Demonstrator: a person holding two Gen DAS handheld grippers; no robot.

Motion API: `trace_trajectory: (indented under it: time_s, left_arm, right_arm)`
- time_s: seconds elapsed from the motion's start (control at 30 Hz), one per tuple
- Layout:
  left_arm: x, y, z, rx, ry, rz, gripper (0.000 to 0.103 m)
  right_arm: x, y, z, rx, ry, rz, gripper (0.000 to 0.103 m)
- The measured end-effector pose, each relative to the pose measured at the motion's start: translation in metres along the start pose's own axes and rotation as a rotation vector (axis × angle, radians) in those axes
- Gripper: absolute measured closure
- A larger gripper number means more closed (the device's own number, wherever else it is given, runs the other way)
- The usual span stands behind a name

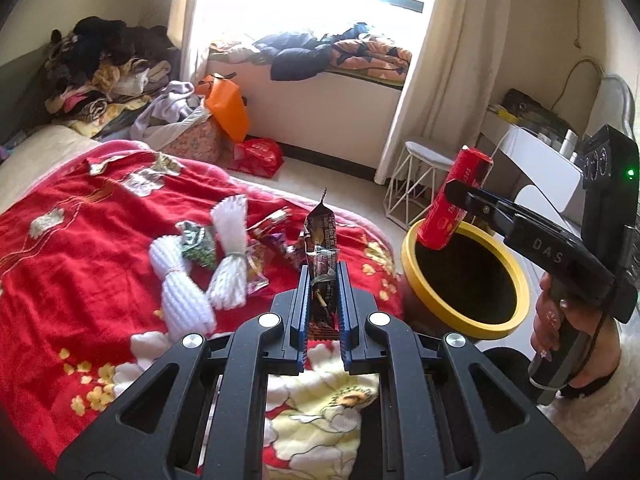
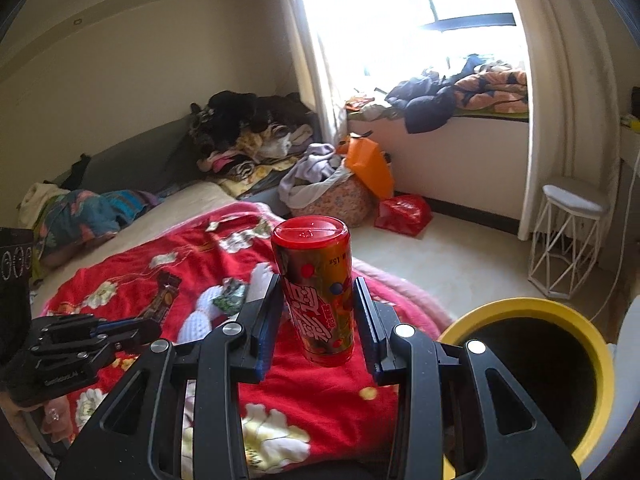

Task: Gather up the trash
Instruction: 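Carry the brown wrapper with the left tool while the right tool carries the red can to the bin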

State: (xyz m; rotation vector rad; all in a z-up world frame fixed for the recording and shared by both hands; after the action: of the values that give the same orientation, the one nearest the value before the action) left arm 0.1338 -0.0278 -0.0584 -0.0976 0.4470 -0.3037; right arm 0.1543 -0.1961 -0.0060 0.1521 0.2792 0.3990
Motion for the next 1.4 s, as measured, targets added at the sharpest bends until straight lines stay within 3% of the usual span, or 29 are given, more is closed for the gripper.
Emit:
trace_trajectory:
  time_s: [1.0,1.4]
  left_arm:
    - [0.051,-0.117,-0.005,0.111,0.033,-0.171,0.095]
    - [0.074,-0.154,-0.014,0.153,0.065,-0.229,0.095]
  right_arm:
    - [-0.048,-0.130,0.001,0.153,-0.075,-0.272,0.070]
    - [-0.059,-0.175,-0.013,0.198,-0.057,-0.372,0.070]
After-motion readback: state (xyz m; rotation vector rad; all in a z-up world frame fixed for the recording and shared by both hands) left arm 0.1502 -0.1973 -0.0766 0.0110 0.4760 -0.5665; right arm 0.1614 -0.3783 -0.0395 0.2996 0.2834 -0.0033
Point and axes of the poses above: each gripper's, at about its wrist camera, not at the fingertips, and x roughly the way its jaws point, y to its left, z to its top, the point moved 7 cm from there along x, roughly the way its jaws point, and after that the axes turned 12 degrees about -y, right-handed, at the moved point
